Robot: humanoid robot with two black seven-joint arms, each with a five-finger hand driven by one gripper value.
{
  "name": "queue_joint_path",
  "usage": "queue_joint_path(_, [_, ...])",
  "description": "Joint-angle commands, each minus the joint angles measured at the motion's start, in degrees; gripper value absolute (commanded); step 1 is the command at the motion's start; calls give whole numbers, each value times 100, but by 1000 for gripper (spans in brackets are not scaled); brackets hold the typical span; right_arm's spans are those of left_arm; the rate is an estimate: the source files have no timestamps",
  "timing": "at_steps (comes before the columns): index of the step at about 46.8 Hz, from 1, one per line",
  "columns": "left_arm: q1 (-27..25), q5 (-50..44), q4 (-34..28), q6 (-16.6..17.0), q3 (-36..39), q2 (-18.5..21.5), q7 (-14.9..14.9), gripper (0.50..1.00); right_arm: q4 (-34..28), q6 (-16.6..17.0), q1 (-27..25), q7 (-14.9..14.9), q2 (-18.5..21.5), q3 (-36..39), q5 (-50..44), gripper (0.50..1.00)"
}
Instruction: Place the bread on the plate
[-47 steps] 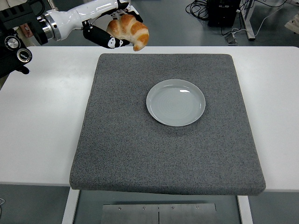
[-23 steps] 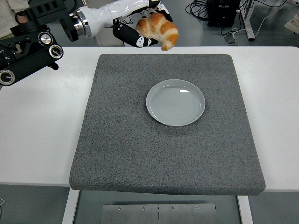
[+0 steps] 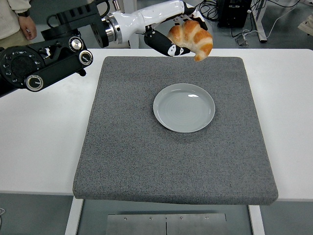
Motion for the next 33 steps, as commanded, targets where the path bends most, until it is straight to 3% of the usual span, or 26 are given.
queue_joint_path(1, [5, -1, 43, 7, -1, -107, -1, 500, 0, 0, 1, 0, 0, 0, 0, 1000])
queue_joint_path(12, [49, 78, 350, 7, 34, -440, -1, 500, 0, 0, 1, 0, 0, 0, 0, 1000])
queue_joint_path(20, [-4, 96, 552, 68, 693, -643, -1, 500, 0, 0, 1, 0, 0, 0, 0, 1000])
queue_joint_path(33, [67, 96, 789, 139, 772, -915, -36, 500, 0, 0, 1, 0, 0, 0, 0, 1000])
